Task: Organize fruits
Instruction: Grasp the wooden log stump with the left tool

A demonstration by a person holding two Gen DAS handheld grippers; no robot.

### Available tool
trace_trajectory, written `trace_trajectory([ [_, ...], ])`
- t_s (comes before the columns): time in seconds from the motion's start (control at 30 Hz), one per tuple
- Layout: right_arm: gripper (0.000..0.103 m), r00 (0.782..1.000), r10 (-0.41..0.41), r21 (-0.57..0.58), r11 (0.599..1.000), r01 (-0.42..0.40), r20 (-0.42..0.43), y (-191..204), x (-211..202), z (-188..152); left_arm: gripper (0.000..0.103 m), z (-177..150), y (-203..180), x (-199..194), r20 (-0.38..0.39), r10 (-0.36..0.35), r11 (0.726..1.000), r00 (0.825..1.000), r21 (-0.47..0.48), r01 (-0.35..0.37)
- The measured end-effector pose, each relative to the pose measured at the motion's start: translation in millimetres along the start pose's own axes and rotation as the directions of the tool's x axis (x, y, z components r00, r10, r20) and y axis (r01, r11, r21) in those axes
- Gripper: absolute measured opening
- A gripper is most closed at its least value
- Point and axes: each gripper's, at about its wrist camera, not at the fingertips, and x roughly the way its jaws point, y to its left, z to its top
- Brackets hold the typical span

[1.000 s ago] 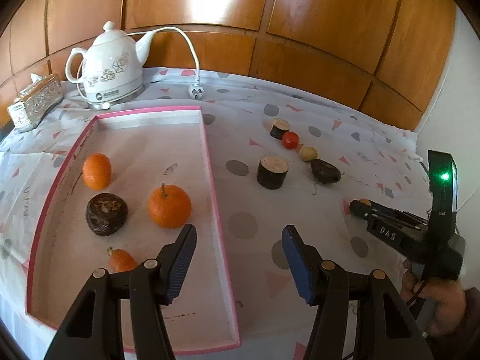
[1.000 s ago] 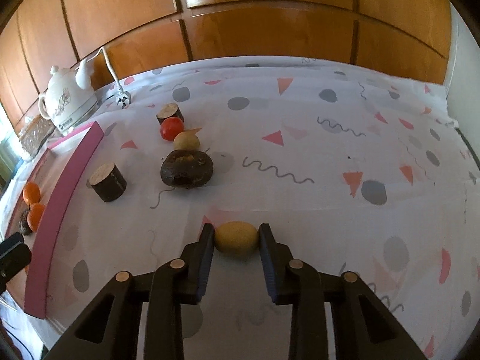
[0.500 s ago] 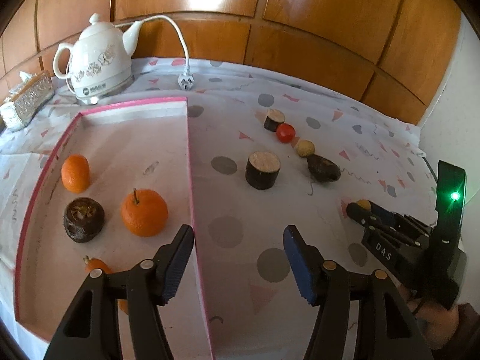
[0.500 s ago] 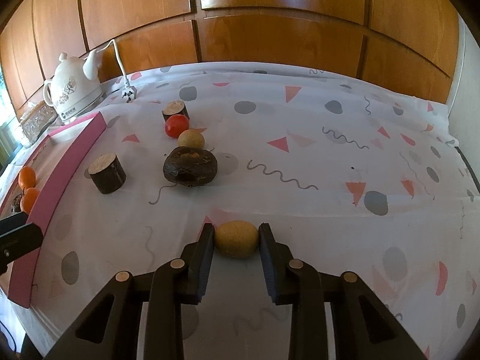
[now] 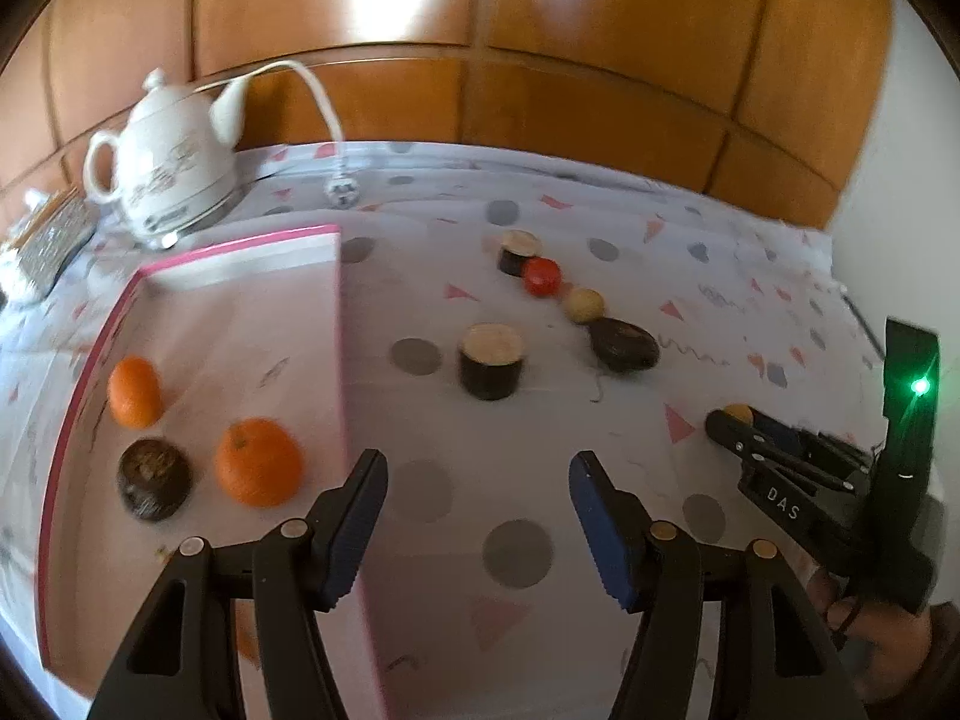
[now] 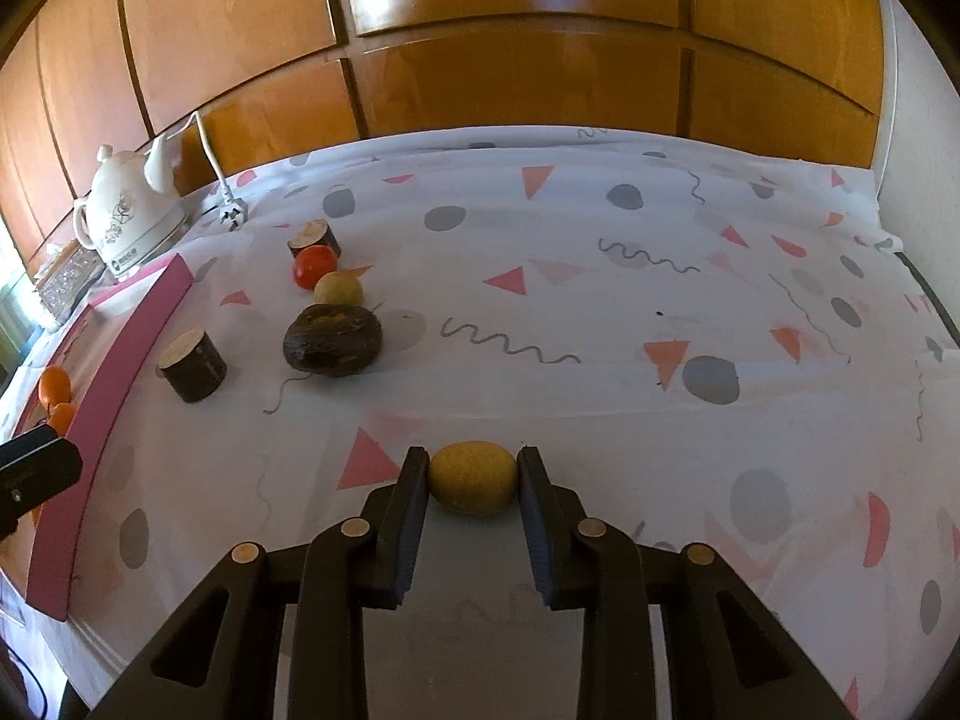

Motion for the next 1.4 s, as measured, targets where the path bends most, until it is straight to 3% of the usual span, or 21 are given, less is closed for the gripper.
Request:
trace_trajectory([
  [0.27,0.030,1.000,-0.002,-0.008,1.000,0.002,0.005,-0.1,0.3,-2.1,0.064,11.8,-13.6,20.0,-0.006,0.006,1.000,1.000,0.002,-0.006],
  [0.67,0.030,1.000,0.002,-0.011,1.000,-0.002,0.004,0.4,1.3,-2.6,0.064,21.2,-3.2,45.1,-0.040,-0.011,0.998,0.999,-0.059,0.009],
  [1.1,0.030,1.000,0.007,-0.010,1.000,-0.006,0.009,-0.2,1.6,-2.9,0.063,39.7,0.2,74.3,-0.062,0.043,0.996,0.997,-0.080,-0.048],
  [1.4,0.030,1.000,0.004,-0.031,1.000,-0.004,0.006,7.0,1.0,-1.1,0.051,40.0,-0.7,81.8,-0.024,0.110,0.992,0.994,-0.052,-0.111],
])
